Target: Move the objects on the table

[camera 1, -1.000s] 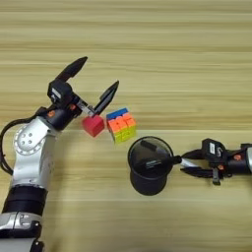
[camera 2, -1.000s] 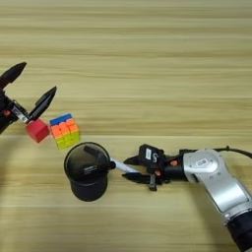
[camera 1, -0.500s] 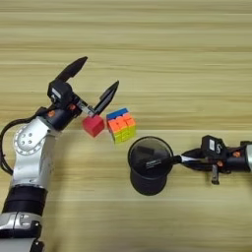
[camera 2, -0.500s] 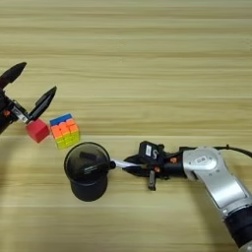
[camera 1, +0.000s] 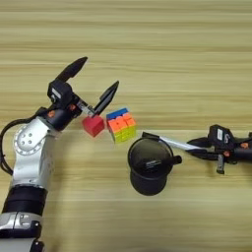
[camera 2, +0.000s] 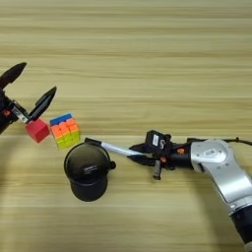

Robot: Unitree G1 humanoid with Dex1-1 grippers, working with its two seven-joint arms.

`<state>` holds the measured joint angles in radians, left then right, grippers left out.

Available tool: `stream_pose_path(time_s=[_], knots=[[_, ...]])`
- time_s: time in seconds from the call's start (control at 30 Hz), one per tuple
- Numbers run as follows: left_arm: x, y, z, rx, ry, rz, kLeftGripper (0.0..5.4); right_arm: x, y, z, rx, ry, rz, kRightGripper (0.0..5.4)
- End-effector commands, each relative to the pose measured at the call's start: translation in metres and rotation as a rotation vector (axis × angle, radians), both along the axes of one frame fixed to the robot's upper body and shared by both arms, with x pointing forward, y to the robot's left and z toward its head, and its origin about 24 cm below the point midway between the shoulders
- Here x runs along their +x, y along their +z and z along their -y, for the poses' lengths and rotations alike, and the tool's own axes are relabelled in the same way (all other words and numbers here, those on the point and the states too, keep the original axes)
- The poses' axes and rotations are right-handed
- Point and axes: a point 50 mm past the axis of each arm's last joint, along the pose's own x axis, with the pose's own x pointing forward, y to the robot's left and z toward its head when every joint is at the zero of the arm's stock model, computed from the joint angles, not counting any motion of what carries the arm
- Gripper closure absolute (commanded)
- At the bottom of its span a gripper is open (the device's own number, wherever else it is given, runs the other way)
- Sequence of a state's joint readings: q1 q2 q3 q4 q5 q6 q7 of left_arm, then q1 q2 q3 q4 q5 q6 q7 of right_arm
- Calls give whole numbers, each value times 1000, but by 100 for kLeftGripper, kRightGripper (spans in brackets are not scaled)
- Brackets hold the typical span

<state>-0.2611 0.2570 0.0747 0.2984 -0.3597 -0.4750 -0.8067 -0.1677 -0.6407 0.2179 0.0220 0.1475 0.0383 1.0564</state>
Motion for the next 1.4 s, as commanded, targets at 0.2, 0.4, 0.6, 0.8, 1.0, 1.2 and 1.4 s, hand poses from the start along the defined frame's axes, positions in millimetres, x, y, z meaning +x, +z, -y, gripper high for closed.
stream_pose_path(time_s=[0.2, 0.4, 0.6, 0.8, 1.0, 1.2, 1.4], knots=[[3, 2, -1, 12, -2, 1, 0, 1, 70, -1, 16, 94, 198, 464], [4, 2, 1, 10, -2, 2, 0, -10, 98, -12, -16, 215, 255, 464], [3, 2, 3, 4, -1, 1, 0, -17, 105, -15, -80, 282, 240, 464], [2, 1, 4, 0, -1, -2, 0, -22, 101, -18, -138, 332, 196, 464], [3, 0, 4, -1, 0, -4, 0, -23, 94, -22, -164, 366, 152, 464], [2, -1, 4, -2, 1, -4, 0, -22, 86, -22, -189, 373, 123, 464], [2, -1, 4, -2, 1, -6, 0, -19, 80, -20, -218, 362, 112, 464]])
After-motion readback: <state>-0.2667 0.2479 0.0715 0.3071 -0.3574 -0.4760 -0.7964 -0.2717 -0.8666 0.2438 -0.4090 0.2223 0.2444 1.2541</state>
